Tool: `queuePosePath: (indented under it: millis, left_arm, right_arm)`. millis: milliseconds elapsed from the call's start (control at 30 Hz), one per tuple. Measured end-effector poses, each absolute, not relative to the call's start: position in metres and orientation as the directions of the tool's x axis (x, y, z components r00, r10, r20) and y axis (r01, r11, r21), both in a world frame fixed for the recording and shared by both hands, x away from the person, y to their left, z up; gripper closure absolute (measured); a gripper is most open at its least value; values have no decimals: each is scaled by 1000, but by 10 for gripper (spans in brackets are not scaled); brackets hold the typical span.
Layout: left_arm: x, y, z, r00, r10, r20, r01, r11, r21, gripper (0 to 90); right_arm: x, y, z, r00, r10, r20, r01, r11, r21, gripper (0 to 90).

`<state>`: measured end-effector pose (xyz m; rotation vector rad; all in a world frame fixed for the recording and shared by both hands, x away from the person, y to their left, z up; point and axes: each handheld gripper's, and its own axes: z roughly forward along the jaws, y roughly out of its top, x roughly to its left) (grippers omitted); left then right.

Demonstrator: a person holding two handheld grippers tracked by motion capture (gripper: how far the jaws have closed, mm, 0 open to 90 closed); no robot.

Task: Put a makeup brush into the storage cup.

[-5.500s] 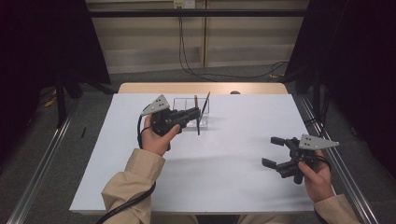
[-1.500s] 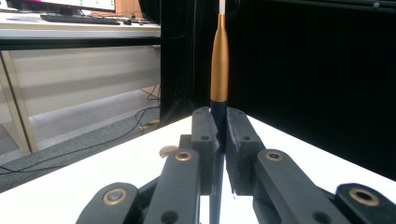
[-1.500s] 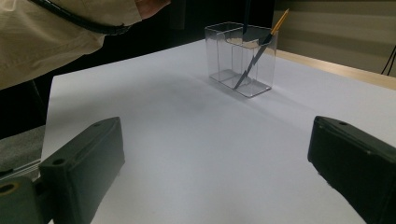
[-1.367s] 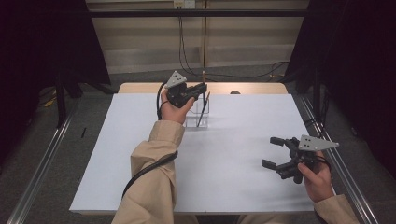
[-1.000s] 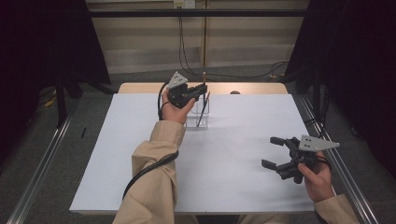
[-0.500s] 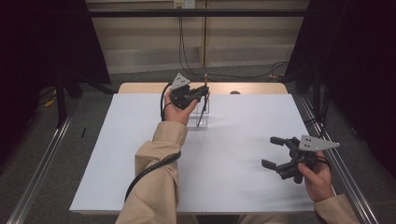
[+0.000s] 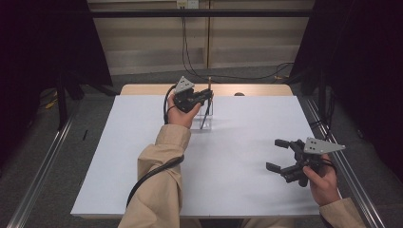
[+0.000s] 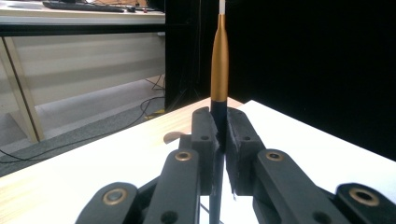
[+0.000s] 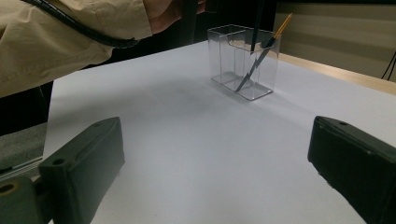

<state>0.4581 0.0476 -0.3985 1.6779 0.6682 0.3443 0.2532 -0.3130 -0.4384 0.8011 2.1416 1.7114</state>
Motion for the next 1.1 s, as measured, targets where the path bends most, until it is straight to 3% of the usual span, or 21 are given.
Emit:
queuePosePath:
  millis: [1100]
  left_arm:
    - [456, 44, -410, 782, 603, -158, 265, -92, 960, 827]
  right_arm:
    - [255, -311, -439, -807, 579, 119, 244, 143, 959, 31]
